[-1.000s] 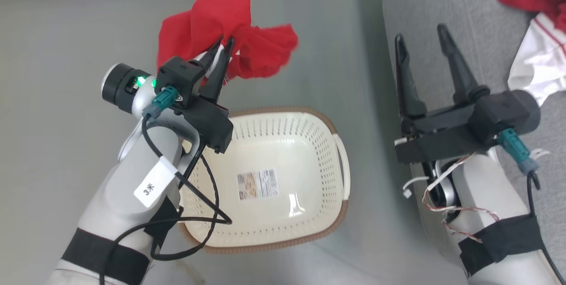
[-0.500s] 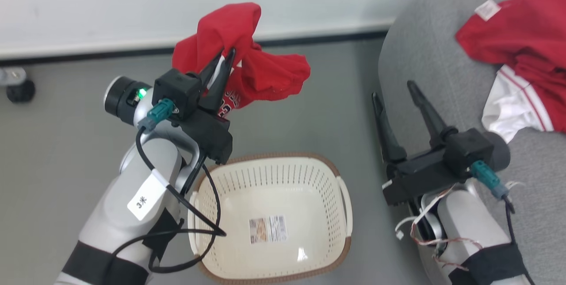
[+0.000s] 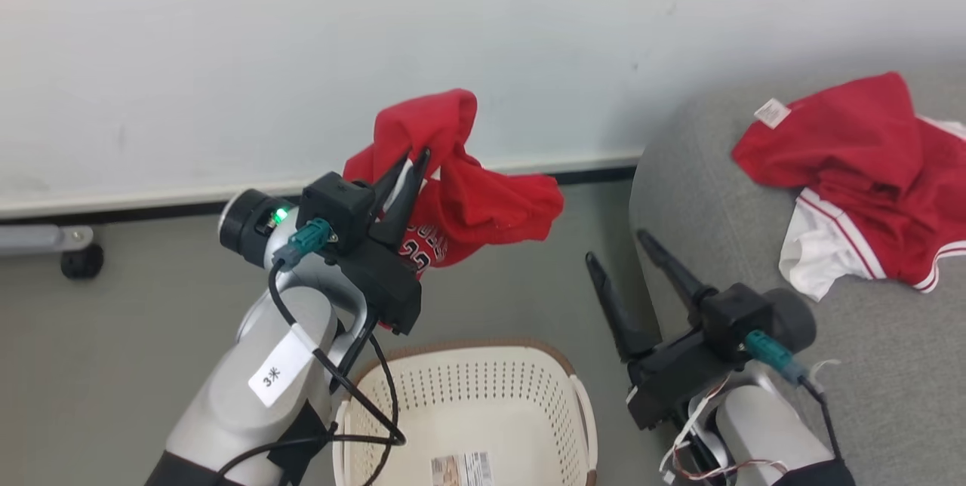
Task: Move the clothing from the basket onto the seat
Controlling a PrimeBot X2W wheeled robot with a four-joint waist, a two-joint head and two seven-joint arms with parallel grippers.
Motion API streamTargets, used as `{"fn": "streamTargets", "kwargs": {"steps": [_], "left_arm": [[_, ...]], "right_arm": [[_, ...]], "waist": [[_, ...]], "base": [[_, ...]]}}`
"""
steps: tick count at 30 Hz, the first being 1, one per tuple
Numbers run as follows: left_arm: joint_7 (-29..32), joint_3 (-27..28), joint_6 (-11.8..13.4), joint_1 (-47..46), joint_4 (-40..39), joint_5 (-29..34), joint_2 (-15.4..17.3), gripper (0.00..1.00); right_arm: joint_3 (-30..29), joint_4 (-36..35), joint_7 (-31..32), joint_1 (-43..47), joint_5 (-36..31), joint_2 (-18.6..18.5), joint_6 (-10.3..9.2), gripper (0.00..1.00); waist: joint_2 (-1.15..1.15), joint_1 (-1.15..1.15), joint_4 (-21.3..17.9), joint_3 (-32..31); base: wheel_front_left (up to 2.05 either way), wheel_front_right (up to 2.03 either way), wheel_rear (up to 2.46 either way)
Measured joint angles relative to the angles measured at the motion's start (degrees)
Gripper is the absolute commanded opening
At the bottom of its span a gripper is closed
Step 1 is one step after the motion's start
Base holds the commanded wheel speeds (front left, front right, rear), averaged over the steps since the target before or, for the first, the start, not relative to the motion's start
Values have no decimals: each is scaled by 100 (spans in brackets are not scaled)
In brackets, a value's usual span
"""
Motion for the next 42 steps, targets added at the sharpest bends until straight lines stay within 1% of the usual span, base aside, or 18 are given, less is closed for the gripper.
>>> {"fn": "streamTargets", "kwargs": {"steps": [5,10,14,20,26,31,36,42], "left_arm": [[136,-123,0,175,-48,-164,-59,0],[302,-266,-1,311,-264,-200,-125,0],[433,-346,-2,374,-459,-244,-148,0],[600,-400,-2,543,-730,-286,-141,0],[760,-419,-2,691,-1015,-299,-129,0],[915,-485,-1,772,-1326,-326,-125,0],[1067,-576,-1,776,-1583,-326,-133,0],[1167,-576,1,783,-1814,-333,-99,0]], "right_arm": [[298,246,-1,25,-53,-4,120,100],[632,423,-1,26,-355,-114,146,100],[850,583,2,-1,-482,-165,170,100],[918,701,1,-180,-589,-151,170,100],[933,789,1,-265,-603,-143,177,100],[1129,1076,0,-560,-800,-158,182,100],[1191,1374,7,-766,-955,-241,196,100],[1357,1704,34,-951,-1011,-140,204,100]], "waist": [[0,0,-2,-396],[0,0,27,-714],[0,0,115,-843],[1,1,258,-898],[0,1,288,-907],[1,1,314,-872],[1,1,379,-810],[1,1,448,-738]], "base": [[0,0,0],[0,0,0],[0,0,0],[0,0,0],[0,0,0],[0,0,0],[0,0,0],[0,0,0]]}}
